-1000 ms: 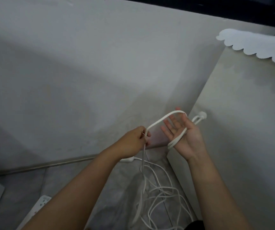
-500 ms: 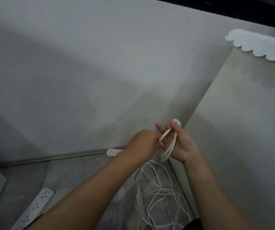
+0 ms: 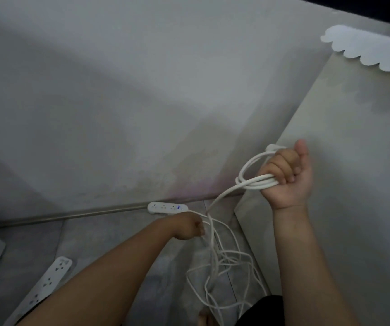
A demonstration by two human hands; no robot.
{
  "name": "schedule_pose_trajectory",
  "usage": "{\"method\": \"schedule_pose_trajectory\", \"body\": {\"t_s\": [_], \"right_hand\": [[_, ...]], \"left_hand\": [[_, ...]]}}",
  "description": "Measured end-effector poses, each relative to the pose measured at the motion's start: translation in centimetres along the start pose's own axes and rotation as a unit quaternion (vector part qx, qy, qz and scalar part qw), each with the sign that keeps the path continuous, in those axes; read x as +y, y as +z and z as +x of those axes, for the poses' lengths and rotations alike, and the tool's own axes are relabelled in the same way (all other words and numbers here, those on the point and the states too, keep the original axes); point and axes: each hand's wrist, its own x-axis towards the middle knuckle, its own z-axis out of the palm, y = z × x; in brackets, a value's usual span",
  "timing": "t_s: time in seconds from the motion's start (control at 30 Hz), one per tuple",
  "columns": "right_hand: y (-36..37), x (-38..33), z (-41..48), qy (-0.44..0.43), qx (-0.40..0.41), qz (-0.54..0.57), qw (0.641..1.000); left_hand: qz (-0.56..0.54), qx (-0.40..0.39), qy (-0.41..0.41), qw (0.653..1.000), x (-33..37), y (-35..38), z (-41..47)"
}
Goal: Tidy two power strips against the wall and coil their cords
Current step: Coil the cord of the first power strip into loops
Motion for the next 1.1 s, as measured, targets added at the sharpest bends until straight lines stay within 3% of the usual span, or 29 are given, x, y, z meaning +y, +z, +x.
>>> {"method": "schedule_pose_trajectory", "body": {"t_s": [0.1,0.27,0.33,0.4,0.5,0.6,0.67,0.77,0.87,1.0,1.03,1.1], "right_hand": [[0.9,-1.1,-0.8,0.0,-0.042,-0.024,0.999],[1.5,-1.4,-1.2,0.013,-0.055,-0.042,0.998],[1.7,-1.6,-1.4,0.012,-0.065,-0.042,0.997],[1.8,-1.9,-1.7,0.022,-0.07,-0.046,0.996],[1.8,-2.5,-2.3,0.057,-0.073,-0.072,0.993],[2.0,-3.1,-3.1,0.109,-0.095,-0.129,0.981],[2.3,-3.6,-3.9,0.17,-0.117,-0.174,0.963],[2.5,-3.9,-5.0,0.271,-0.083,-0.32,0.904],[2.0,-2.1,-5.5,0.338,0.008,-0.563,0.754],[-0.2,1.6,-4.2,0.359,0.134,-0.702,0.6],[-0.9,2.0,-3.8,0.335,0.169,-0.717,0.587],[-2.1,2.2,-3.0,0.281,0.241,-0.696,0.615]], "left_hand": [[-0.06,0.011,-0.004,0.998,-1.1,-0.8,0.2],[-0.27,-0.156,0.013,0.95,1.9,-0.3,0.6],[-0.295,-0.165,0.022,0.941,2.8,0.4,0.9],[-0.33,-0.121,0.021,0.936,2.9,0.7,1.5],[-0.369,0.004,0.021,0.929,2.5,-0.1,2.1],[-0.338,0.108,0.003,0.935,1.2,-1.5,2.4],[-0.281,0.126,-0.02,0.951,0.5,-2.2,2.8],[-0.203,0.114,-0.047,0.971,0.4,-2.4,3.0],[-0.139,0.147,-0.07,0.977,1.1,-2.3,3.1],[-0.26,0.191,-0.069,0.944,2.5,-2.4,3.5],[-0.297,0.194,-0.066,0.933,2.9,-2.6,3.4],[-0.316,0.18,-0.042,0.93,3.5,-2.9,3.2]]}}
